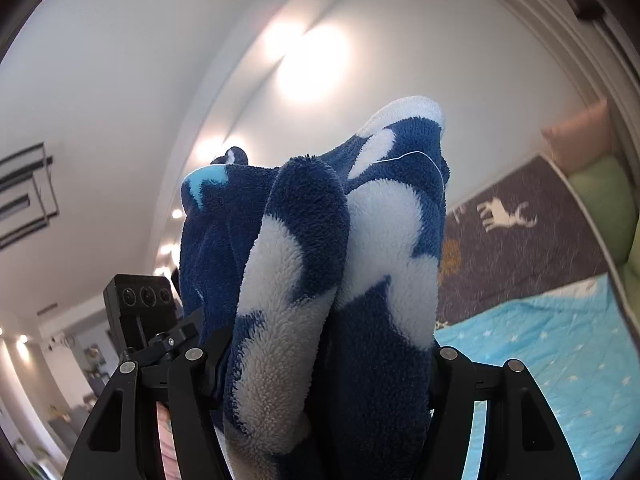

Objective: Fold small clothes
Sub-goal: 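Lift the rolled navy bundle off the quilt with both tools gripping it, then lower the navy bundle onto the quilt with both tools and open them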

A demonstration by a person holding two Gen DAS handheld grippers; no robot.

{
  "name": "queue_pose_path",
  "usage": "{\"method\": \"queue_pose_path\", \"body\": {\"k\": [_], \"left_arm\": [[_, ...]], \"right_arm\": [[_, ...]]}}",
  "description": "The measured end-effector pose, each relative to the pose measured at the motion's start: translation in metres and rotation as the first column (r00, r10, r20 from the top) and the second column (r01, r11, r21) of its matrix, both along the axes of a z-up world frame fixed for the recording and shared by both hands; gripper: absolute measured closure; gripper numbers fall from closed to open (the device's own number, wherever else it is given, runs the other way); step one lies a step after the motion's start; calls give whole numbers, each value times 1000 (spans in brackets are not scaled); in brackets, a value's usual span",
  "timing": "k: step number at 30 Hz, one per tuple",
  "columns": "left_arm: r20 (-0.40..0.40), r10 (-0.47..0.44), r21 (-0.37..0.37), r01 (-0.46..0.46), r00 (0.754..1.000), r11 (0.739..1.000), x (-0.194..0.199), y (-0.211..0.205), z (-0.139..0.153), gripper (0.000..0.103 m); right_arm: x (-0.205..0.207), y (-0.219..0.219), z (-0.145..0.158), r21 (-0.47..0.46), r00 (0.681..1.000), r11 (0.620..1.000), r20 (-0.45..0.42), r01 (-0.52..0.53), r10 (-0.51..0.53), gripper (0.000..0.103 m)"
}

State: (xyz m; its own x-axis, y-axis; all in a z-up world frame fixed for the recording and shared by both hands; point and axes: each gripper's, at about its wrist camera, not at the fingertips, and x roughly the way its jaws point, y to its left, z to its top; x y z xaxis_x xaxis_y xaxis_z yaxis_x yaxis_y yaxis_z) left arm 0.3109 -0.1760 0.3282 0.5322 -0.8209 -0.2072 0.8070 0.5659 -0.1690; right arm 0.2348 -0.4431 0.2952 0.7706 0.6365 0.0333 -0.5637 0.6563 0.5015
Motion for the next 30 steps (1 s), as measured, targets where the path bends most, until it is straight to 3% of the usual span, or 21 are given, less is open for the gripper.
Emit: {"method": "queue_pose_path", "body": {"k": [4,8,15,17,21,24,25,27,30], "left_arm": [[-73,4,19,-2,997,1000,62,-5,-56,14],[-199,20,-1,-20,980,1000,129,-6,-122,14],[-382,77,21,-75,921,997,228,-9,-245,14],[-415,114,57,-99,903,993,249,-14,-282,14],[-466,268,178,-208,843,962,282,-20,-347,14],[-491,417,239,-341,765,909,302,-9,-379,15],[-475,473,282,-381,742,881,308,-4,-386,15],[-434,494,311,-390,753,867,310,0,-395,13],[-322,517,325,-420,793,847,301,-6,-399,9]], "right_arm": [[65,-11,-57,41,998,999,-61,-22,24,36],[129,-15,-124,59,987,998,-160,-22,31,36],[222,-13,-251,74,942,997,-335,-4,28,36],[238,-13,-284,87,927,996,-375,8,25,36],[292,-17,-351,27,859,998,-510,64,-41,36],[318,-13,-391,-11,811,993,-576,119,-104,38],[324,-12,-401,-12,801,991,-588,133,-114,39],[337,-11,-422,3,789,989,-603,148,-116,39],[346,-14,-434,65,809,989,-583,136,-73,37]]}}
